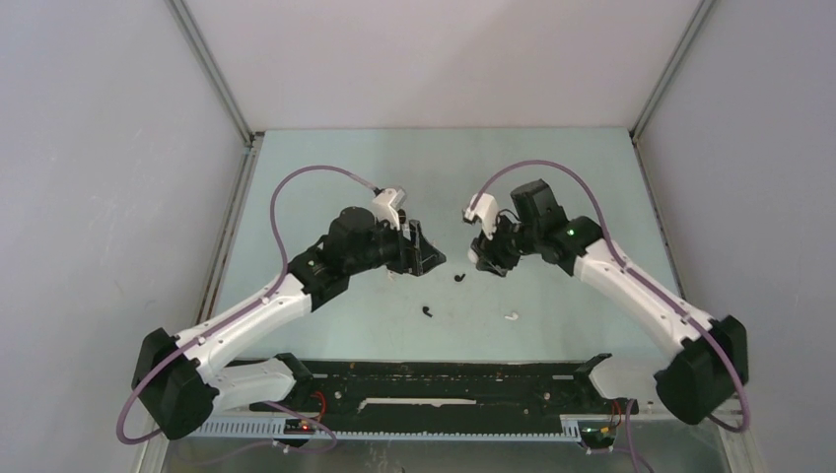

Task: Insert the wireless bluetooth earbuds into the charging case
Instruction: Pick up the charging case at the center of the board.

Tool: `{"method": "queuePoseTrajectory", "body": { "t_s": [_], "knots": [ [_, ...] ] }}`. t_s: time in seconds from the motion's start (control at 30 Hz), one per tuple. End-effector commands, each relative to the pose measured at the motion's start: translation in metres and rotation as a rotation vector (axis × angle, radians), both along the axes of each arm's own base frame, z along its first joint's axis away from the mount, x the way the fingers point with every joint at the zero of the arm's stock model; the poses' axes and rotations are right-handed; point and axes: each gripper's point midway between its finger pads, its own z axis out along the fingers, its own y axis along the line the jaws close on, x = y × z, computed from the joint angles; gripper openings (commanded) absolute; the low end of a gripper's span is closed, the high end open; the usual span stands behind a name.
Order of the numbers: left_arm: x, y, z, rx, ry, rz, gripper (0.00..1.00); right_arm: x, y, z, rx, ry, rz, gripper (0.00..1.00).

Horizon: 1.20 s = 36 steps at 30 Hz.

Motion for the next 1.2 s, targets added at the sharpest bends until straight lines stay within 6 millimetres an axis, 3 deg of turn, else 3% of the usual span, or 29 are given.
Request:
{"method": "queuePoseTrajectory", "body": {
  "t_s": [0.0,0.17,0.3,0.47,1.17],
  "knots": [
    [-0.024,-0.030,0.054,-0.296,0.004,-0.131,0.74,-0.028,0.006,0.012,0.039,-0.128,0.179,0.00],
    [-0.032,-0.039,0.063,-0.345,0.026,-0.172,0.71,-0.048,0.011,0.020,0.065,-0.184,0.263,0.00],
    [-0.039,-0.049,0.055,-0.324,0.069,-0.213,0.69,-0.053,0.014,0.017,0.055,-0.199,0.290,0.00],
    [-0.033,-0.055,0.037,-0.285,0.118,-0.194,0.65,-0.055,0.017,0.017,0.046,-0.210,0.302,0.00],
    [-0.037,-0.081,0.003,-0.233,0.271,-0.309,0.55,-0.053,0.016,0.017,0.045,-0.224,0.285,0.00]
  ]
}}
